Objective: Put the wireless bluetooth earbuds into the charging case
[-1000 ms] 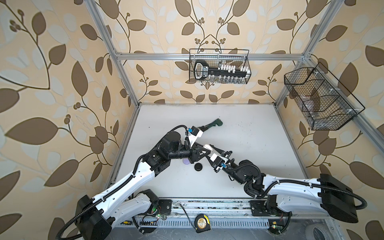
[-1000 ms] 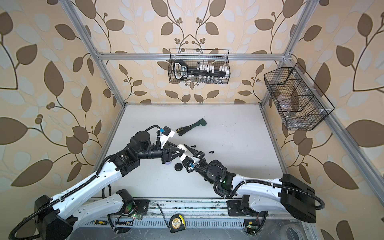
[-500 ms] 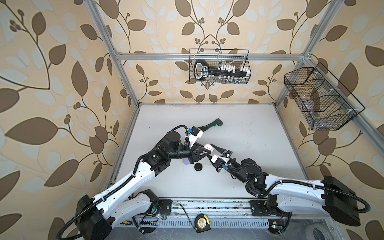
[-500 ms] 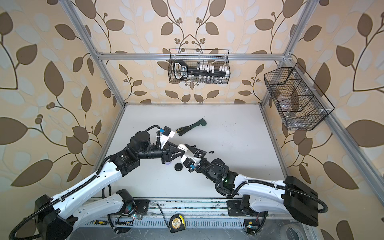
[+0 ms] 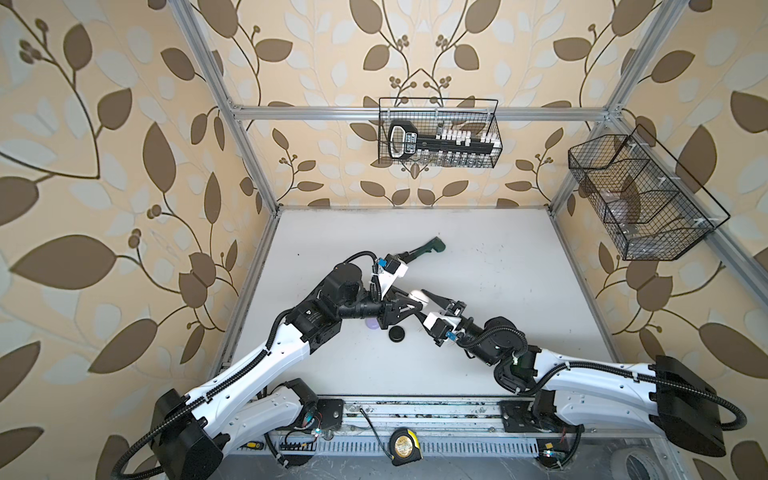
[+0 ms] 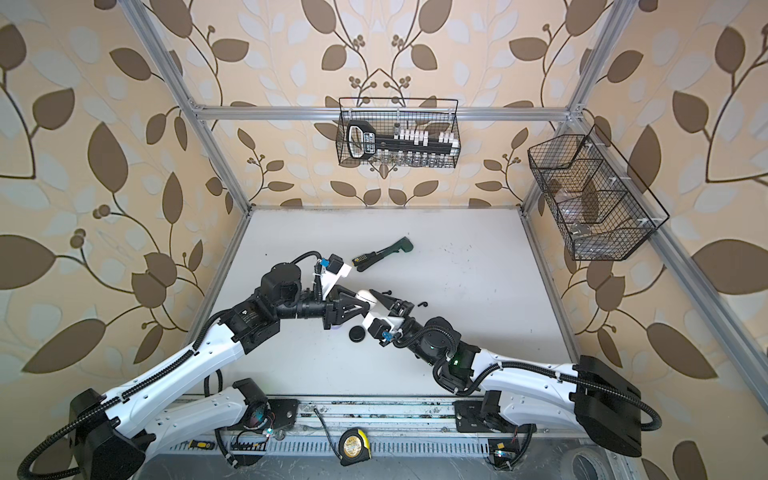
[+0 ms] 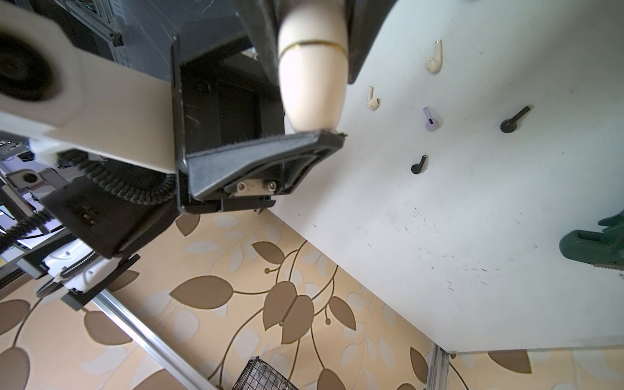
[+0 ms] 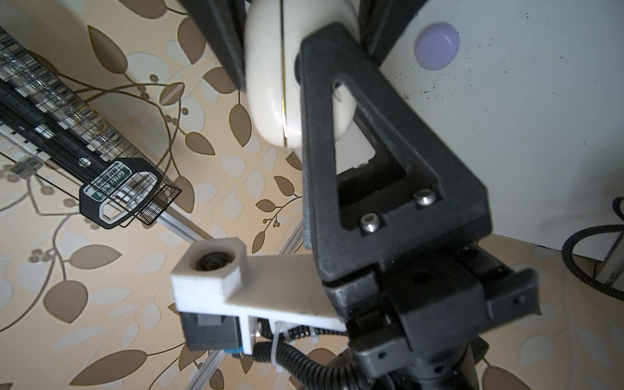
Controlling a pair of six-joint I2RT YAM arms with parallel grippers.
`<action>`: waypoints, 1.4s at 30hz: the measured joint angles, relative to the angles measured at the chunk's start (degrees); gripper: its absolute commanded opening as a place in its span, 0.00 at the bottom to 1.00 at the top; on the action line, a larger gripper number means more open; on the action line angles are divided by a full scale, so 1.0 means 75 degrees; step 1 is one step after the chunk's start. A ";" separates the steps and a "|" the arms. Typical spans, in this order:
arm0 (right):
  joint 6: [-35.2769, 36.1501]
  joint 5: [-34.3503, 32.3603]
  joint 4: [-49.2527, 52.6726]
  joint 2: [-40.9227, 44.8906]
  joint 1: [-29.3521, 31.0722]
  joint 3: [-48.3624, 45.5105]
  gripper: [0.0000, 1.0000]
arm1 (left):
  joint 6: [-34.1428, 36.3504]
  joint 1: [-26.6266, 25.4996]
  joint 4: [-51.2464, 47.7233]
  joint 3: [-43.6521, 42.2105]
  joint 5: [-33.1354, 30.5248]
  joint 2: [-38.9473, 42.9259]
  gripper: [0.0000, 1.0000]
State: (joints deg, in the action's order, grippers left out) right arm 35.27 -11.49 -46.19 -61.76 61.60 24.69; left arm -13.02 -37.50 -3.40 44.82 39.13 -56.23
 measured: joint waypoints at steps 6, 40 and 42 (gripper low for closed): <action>0.0038 0.0082 0.0067 0.0029 0.0038 0.0000 0.01 | 0.0061 -0.0061 0.0006 0.0000 0.0000 -0.0038 0.31; 0.0015 0.0160 0.0125 0.0154 -0.0020 -0.0111 0.59 | 0.0163 -0.0163 0.0338 -0.0157 -0.0187 -0.0096 0.00; -0.0093 0.0230 0.0087 0.0437 0.0003 -0.0356 0.64 | 0.0312 -0.0210 0.0493 -0.0408 -0.0367 0.0096 0.00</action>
State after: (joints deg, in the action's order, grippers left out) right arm 34.57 -9.76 -45.54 -58.48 61.63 22.02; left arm -10.68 -39.07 0.30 41.76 36.38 -55.51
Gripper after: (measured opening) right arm 0.609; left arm 0.259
